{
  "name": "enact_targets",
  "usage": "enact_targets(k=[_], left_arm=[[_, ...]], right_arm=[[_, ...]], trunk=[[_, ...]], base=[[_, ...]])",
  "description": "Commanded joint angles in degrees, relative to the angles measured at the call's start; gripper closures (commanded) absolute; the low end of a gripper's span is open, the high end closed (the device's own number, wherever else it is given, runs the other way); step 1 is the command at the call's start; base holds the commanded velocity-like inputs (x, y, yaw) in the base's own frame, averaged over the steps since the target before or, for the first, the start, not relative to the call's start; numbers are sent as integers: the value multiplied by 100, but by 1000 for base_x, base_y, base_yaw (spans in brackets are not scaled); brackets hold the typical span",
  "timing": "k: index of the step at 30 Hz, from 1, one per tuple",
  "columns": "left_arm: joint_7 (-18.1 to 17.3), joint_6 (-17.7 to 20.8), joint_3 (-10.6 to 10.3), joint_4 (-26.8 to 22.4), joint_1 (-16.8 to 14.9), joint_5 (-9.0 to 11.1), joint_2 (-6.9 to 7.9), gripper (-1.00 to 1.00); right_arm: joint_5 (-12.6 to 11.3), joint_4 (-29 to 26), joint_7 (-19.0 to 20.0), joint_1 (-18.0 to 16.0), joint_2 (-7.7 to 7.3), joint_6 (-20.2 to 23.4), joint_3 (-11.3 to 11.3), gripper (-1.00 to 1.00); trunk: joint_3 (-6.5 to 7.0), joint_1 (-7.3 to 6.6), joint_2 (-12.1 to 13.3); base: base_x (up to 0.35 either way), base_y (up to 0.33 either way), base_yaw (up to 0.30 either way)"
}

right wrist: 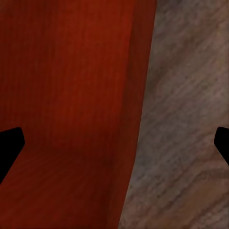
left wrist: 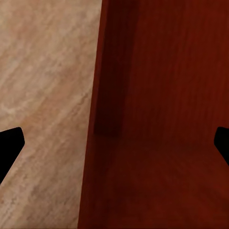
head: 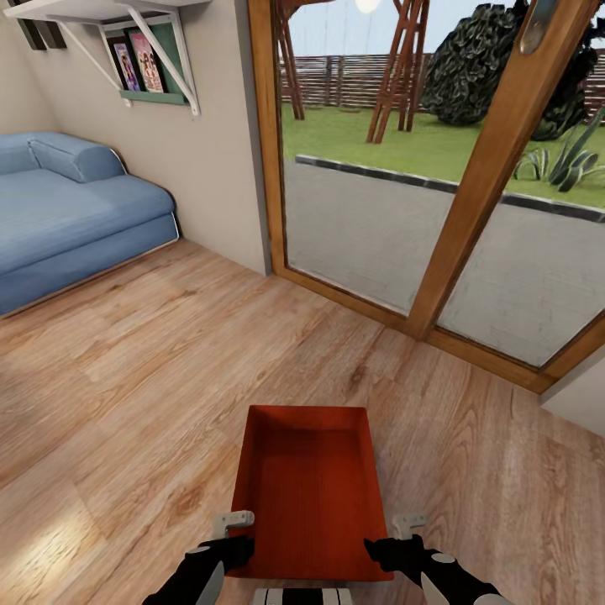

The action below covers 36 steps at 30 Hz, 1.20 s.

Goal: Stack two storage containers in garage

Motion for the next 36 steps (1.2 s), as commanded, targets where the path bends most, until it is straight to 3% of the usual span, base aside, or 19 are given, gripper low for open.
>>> enact_targets(k=[1,32,34,36], left_arm=[[6,32,26,-12,0,9,-7,-100],[11,16,24,-19,0,-1,16,-100],[17,11,21,-20,0,-44,29,-100],[16,14,20,-20,0,-297,63,-100]], right_arm=[[60,5,23,-3,0,-22,-45,-100],[60,5,23,-5,0,-20,-41,-100],[60,5,23,-4,0,-22,-41,-100],[60,5,23,-3,0,-22,-40,-100]], trunk=[[-4,-1,-2],[-58,65,-122],[-58,65,-122],[-58,65,-122]], base=[[0,0,0],[0,0,0],[0,0,0],[0,0,0]])
